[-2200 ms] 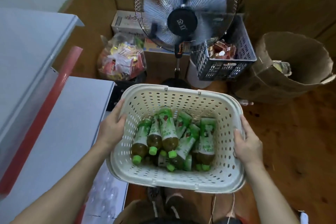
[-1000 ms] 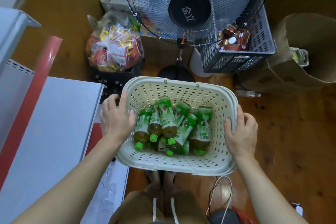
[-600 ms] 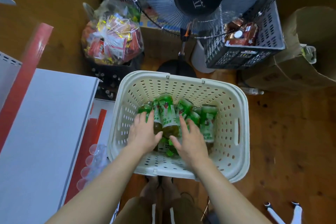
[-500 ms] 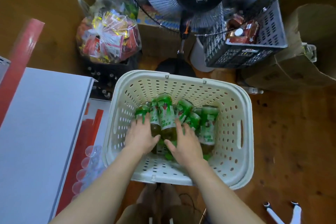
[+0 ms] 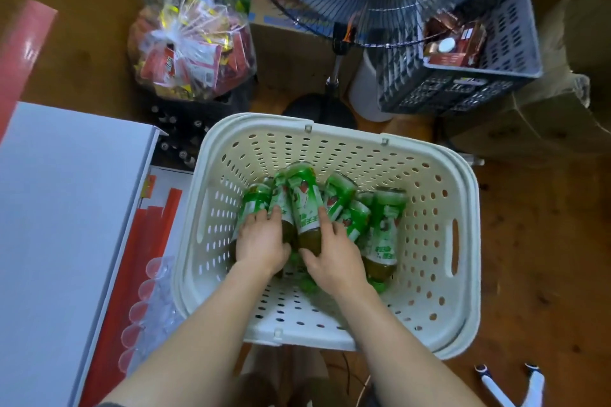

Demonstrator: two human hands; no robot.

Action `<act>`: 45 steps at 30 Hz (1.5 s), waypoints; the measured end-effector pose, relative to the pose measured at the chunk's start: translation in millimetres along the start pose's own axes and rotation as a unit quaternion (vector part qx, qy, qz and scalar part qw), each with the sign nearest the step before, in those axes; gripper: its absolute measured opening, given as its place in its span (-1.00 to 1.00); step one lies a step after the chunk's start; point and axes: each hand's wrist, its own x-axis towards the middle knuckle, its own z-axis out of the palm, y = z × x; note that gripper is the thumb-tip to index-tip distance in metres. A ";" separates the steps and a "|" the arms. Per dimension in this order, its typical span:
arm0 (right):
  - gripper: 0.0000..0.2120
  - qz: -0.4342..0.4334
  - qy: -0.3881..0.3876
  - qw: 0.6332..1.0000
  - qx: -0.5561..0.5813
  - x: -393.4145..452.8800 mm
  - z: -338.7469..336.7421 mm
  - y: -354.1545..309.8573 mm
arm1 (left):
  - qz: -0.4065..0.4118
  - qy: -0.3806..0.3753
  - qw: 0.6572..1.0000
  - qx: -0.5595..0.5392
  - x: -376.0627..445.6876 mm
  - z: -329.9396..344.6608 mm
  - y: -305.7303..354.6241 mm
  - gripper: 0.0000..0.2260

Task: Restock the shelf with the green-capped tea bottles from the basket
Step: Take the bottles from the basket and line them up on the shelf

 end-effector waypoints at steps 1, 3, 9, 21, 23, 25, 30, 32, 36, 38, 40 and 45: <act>-0.09 0.006 0.007 1.000 0.010 -2.1 -4.4 1.6 | -0.003 0.012 0.999 -0.032 -2.3 -2.9 -0.6 -0.21; -0.14 0.011 0.045 0.997 0.059 -7.6 -15.6 2.3 | -0.005 0.049 0.991 -0.121 -9.8 -12.0 -1.3 -0.26; -0.25 -0.005 0.132 0.977 0.167 -20.1 -56.5 11.6 | -0.007 0.127 0.955 -0.266 -32.4 -56.5 -4.9 -0.42; -0.42 0.022 0.226 0.967 0.112 -7.7 -119.7 9.9 | 0.046 0.194 0.958 -0.205 -4.6 -110.0 30.0 -0.55; -0.38 0.028 0.206 0.973 0.100 3.4 -118.1 3.5 | 0.020 0.171 0.958 -0.231 6.7 -102.9 29.3 -0.46; -0.31 0.042 0.192 0.974 0.113 14.2 -118.4 -2.4 | -0.020 0.147 0.945 -0.291 15.2 -100.2 23.0 -0.35; -0.38 0.037 0.123 0.965 0.227 34.1 -122.4 -17.8 | -0.034 0.061 0.923 -0.378 21.4 -96.9 11.1 -0.37; -0.41 0.016 0.071 0.963 0.259 40.2 -118.3 -22.6 | -0.012 0.014 0.913 -0.408 18.1 -91.0 7.1 -0.43; -0.35 -0.012 0.013 0.972 0.234 47.1 -112.2 -29.2 | 0.046 -0.041 0.909 -0.413 18.1 -85.2 -5.9 -0.24; -0.37 -0.018 0.011 0.973 0.230 50.7 -113.7 -31.7 | 0.056 -0.033 0.901 -0.430 20.8 -83.8 -12.0 -0.28; -0.38 -0.020 0.000 0.972 0.234 55.4 -116.7 -33.7 | 0.050 -0.004 0.896 -0.441 21.7 -82.0 -16.4 -0.30; -0.34 -0.033 -0.029 0.970 0.240 63.0 -128.1 -28.1 | 0.003 0.062 0.887 -0.458 20.2 -84.0 -16.1 -0.24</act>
